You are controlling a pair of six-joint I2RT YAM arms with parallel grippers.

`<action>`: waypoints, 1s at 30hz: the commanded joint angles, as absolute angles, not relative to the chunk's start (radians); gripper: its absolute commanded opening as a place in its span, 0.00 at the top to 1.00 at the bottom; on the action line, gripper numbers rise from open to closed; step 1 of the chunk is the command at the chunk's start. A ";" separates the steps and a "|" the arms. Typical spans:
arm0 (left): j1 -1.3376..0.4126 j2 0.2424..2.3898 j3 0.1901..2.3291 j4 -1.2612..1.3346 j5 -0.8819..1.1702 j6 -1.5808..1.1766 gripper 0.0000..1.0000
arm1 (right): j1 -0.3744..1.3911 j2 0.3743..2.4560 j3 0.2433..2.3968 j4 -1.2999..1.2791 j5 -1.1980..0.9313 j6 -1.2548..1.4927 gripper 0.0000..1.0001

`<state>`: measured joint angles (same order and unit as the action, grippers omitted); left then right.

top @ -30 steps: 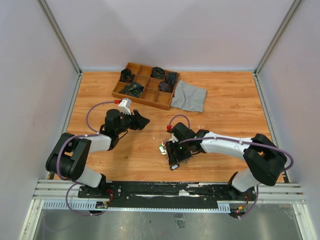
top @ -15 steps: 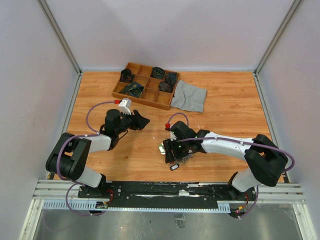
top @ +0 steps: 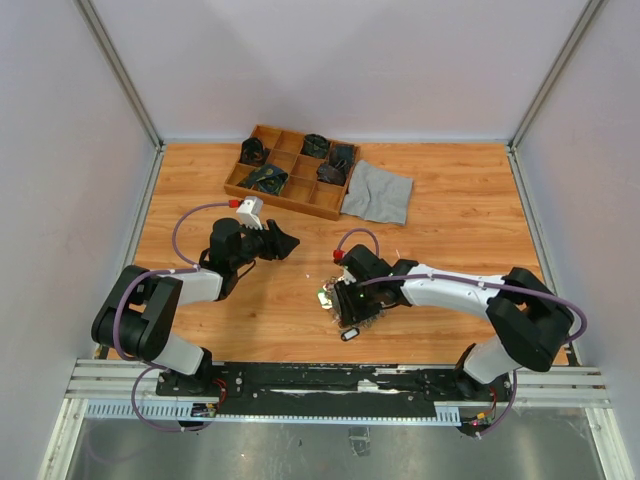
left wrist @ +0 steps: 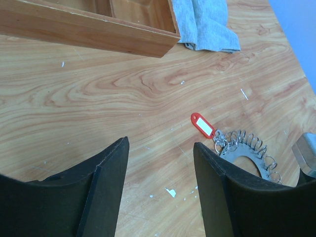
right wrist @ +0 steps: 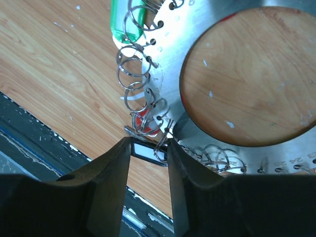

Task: Put the keys on the keyring

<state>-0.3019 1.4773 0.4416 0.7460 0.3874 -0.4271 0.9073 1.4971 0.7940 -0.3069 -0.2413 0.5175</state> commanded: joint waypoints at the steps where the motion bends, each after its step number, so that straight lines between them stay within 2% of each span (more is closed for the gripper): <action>1: -0.292 1.480 0.457 0.749 0.391 -0.413 0.40 | 0.917 1.518 0.827 -0.369 -0.196 0.493 0.66; 12: -0.293 1.482 0.457 0.749 0.392 -0.413 0.40 | 0.924 1.524 0.864 -0.496 -0.035 0.448 0.85; 20: -0.292 1.482 0.457 0.749 0.391 -0.413 0.40 | 0.924 1.541 0.894 -0.600 0.082 0.449 0.94; 30: -0.293 1.481 0.457 0.747 0.391 -0.411 0.40 | 0.917 1.572 0.935 -0.733 0.276 0.492 0.84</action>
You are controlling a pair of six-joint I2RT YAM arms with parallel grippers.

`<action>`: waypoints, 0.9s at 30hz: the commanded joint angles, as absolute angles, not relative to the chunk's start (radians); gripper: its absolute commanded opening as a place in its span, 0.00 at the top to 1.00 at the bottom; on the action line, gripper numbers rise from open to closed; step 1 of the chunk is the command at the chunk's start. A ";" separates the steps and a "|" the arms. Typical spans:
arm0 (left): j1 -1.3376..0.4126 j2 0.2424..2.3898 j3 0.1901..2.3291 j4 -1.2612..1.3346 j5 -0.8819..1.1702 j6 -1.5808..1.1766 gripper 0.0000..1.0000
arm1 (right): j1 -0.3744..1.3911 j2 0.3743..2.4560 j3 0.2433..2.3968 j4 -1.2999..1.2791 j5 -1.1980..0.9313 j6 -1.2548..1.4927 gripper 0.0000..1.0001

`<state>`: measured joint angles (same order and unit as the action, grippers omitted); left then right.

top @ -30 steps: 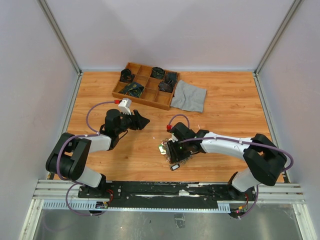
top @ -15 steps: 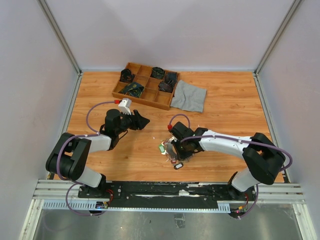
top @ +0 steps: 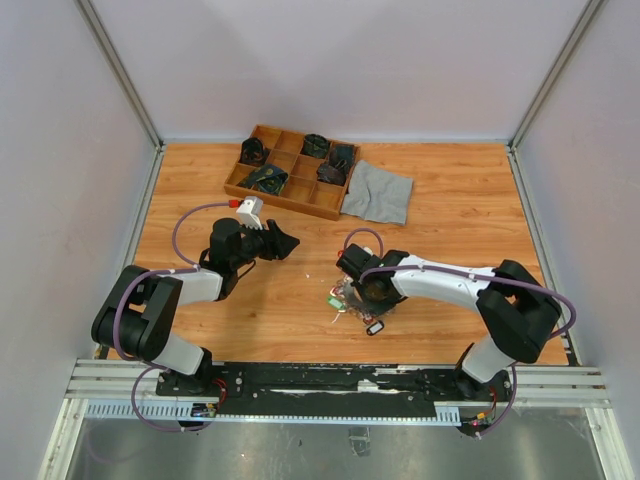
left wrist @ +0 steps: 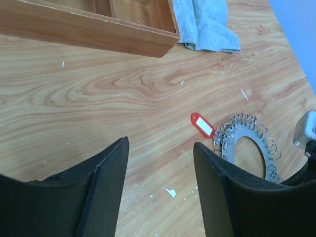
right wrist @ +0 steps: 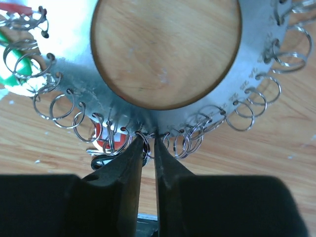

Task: Put the keys on the keyring

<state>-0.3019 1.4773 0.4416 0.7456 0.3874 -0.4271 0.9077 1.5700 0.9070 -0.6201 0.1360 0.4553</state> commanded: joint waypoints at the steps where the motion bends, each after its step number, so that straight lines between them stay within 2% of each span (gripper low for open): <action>1: -0.293 1.481 0.457 0.747 0.390 -0.412 0.40 | 0.914 1.564 0.935 -0.737 0.291 0.497 0.82; 7: -0.293 1.482 0.457 0.747 0.391 -0.412 0.40 | 0.911 1.440 0.917 -0.678 0.333 0.505 0.74; 12: -0.293 1.482 0.458 0.749 0.390 -0.412 0.40 | 0.909 1.333 0.846 -0.495 0.171 0.496 0.75; 19: -0.293 1.480 0.457 0.747 0.388 -0.411 0.40 | 0.883 1.401 0.827 -0.449 -0.041 0.545 0.78; 27: -0.292 1.481 0.457 0.747 0.388 -0.411 0.40 | 0.852 1.382 0.802 -0.449 -0.036 0.541 0.77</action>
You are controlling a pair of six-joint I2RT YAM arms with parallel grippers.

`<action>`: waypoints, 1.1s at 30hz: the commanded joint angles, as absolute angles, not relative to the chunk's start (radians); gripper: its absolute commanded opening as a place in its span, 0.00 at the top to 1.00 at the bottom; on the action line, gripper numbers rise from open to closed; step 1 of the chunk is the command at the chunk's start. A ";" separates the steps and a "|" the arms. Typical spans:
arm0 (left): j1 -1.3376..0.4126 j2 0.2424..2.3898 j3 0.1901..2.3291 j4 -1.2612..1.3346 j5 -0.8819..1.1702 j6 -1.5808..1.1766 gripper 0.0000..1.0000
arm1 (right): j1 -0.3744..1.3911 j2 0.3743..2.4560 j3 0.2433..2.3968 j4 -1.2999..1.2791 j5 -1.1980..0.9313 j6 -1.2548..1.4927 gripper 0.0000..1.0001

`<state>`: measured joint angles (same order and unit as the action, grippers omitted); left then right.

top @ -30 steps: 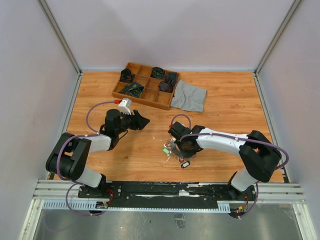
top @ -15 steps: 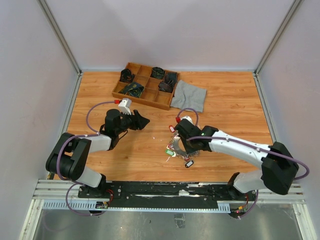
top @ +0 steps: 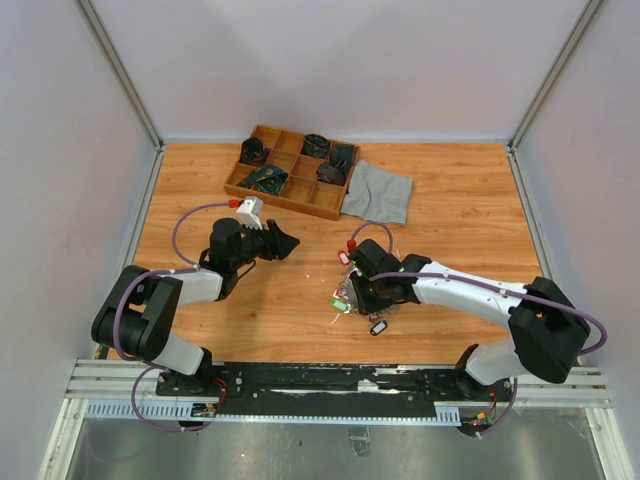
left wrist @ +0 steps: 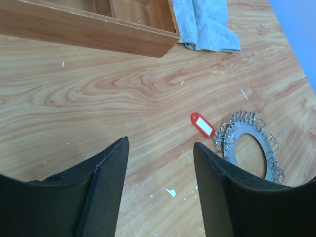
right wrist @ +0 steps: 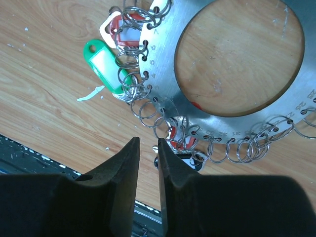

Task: Put the keys on the keyring

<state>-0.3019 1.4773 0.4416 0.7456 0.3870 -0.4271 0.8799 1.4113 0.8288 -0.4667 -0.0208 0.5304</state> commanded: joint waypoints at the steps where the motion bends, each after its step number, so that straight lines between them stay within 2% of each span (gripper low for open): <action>1: -0.292 1.480 0.457 0.747 0.388 -0.412 0.40 | 0.844 1.370 0.794 -0.434 -0.041 0.525 0.76; 3: -0.293 1.479 0.457 0.745 0.387 -0.411 0.40 | 0.833 1.335 0.786 -0.411 -0.027 0.436 0.71; 6: -0.293 1.476 0.457 0.743 0.387 -0.409 0.40 | 0.833 1.221 0.757 -0.329 0.018 0.252 0.56; 8: -0.293 1.473 0.456 0.740 0.384 -0.408 0.40 | 0.833 1.147 0.710 -0.227 0.014 0.149 0.51; 15: -0.293 1.466 0.456 0.733 0.379 -0.403 0.40 | 0.889 0.973 0.498 0.040 -0.121 -0.317 0.60; 20: -0.294 1.468 0.454 0.736 0.379 -0.404 0.40 | 0.944 0.939 0.476 -0.106 -0.273 -0.676 0.61; 26: -0.294 1.470 0.453 0.737 0.379 -0.405 0.40 | 0.966 0.878 0.419 -0.163 -0.401 -0.868 0.72; 33: -0.293 1.469 0.453 0.738 0.380 -0.405 0.40 | 0.966 0.993 0.426 -0.148 -0.372 -0.945 0.71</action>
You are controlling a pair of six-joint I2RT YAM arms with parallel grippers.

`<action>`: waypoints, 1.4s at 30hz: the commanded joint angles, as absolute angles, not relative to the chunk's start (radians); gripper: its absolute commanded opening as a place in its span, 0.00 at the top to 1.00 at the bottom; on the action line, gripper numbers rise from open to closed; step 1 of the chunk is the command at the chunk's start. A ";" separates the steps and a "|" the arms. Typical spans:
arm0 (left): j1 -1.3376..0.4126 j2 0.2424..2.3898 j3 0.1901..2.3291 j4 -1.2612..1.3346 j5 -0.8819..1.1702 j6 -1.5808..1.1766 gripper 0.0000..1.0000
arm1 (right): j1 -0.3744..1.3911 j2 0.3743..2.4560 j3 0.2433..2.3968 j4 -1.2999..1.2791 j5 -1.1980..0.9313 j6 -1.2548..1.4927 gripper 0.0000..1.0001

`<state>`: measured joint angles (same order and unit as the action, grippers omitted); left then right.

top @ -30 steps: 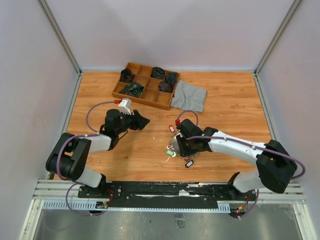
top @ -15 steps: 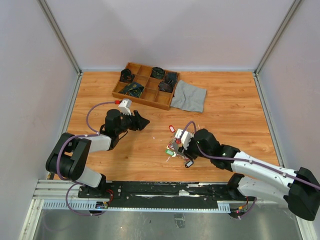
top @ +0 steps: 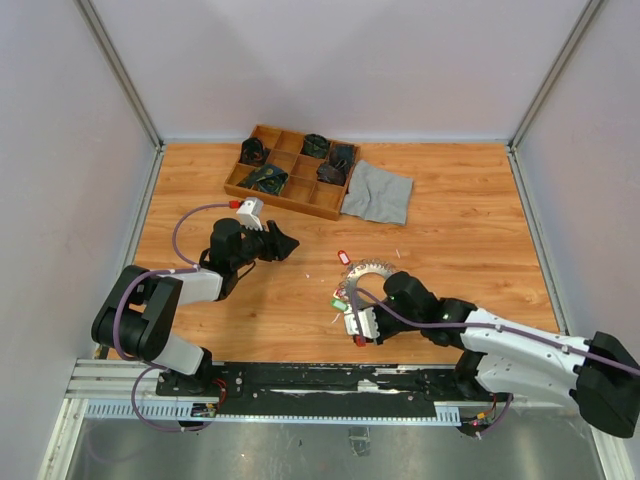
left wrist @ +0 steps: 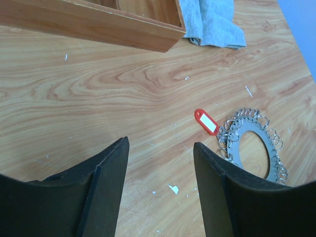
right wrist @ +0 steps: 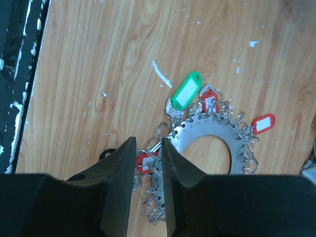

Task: Put the keys on the keyring

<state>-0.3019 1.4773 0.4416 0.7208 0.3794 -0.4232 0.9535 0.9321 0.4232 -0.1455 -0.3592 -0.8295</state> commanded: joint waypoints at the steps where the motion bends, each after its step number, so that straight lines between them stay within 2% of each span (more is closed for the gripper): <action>1: -0.293 1.469 0.453 0.738 0.378 -0.404 0.40 | 0.966 1.014 0.432 -0.141 -0.365 -0.954 0.71; 14: -0.293 1.477 0.455 0.736 0.380 -0.404 0.40 | 0.966 1.162 0.445 0.005 -0.298 -0.988 0.73; 23: -0.293 1.476 0.456 0.736 0.377 -0.403 0.40 | 0.966 1.213 0.462 0.020 -0.252 -0.994 0.77; 42: -0.293 1.476 0.456 0.736 0.376 -0.402 0.40 | 0.966 1.276 0.483 0.013 -0.164 -1.012 0.79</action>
<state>-0.3019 1.4773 0.4416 0.7162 0.3790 -0.4194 0.9535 1.2594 0.4530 0.0254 -0.1886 -0.9932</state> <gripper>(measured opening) 0.601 0.220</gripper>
